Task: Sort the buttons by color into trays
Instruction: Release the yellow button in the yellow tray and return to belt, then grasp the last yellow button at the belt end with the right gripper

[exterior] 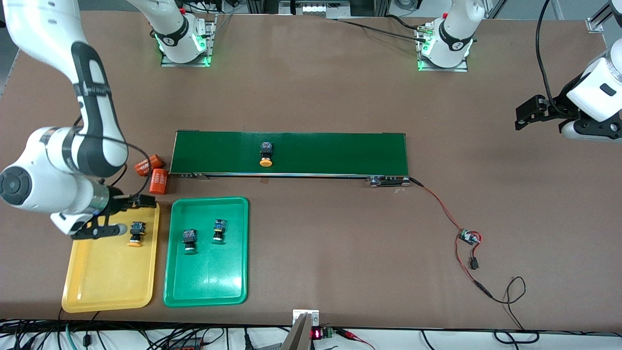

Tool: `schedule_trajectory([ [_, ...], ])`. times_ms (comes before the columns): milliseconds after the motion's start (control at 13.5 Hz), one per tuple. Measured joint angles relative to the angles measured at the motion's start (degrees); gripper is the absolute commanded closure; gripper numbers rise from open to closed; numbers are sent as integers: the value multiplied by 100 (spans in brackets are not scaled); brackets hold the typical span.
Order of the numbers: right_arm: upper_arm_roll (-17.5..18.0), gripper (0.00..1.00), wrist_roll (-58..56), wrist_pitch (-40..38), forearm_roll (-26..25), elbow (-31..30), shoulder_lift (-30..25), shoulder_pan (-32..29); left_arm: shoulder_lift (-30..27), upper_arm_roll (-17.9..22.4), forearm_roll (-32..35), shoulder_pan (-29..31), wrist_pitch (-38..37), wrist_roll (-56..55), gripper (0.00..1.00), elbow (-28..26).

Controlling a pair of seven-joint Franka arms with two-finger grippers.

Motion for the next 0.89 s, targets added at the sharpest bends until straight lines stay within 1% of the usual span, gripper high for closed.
schedule_trajectory([
  [223,24,0,286,6,37,-672,-520,458,0,-5,0,-9,0,0,0,0],
  [372,33,0,662,27,39,-925,-727,807,0,-4,0,-8,0,0,0,0],
  [595,44,0,1398,56,42,-1060,-913,1395,0,-4,0,-7,0,0,0,0],
  [892,50,0,2283,150,42,-1233,-1009,2045,0,-4,0,-4,-2,0,0,0],
])
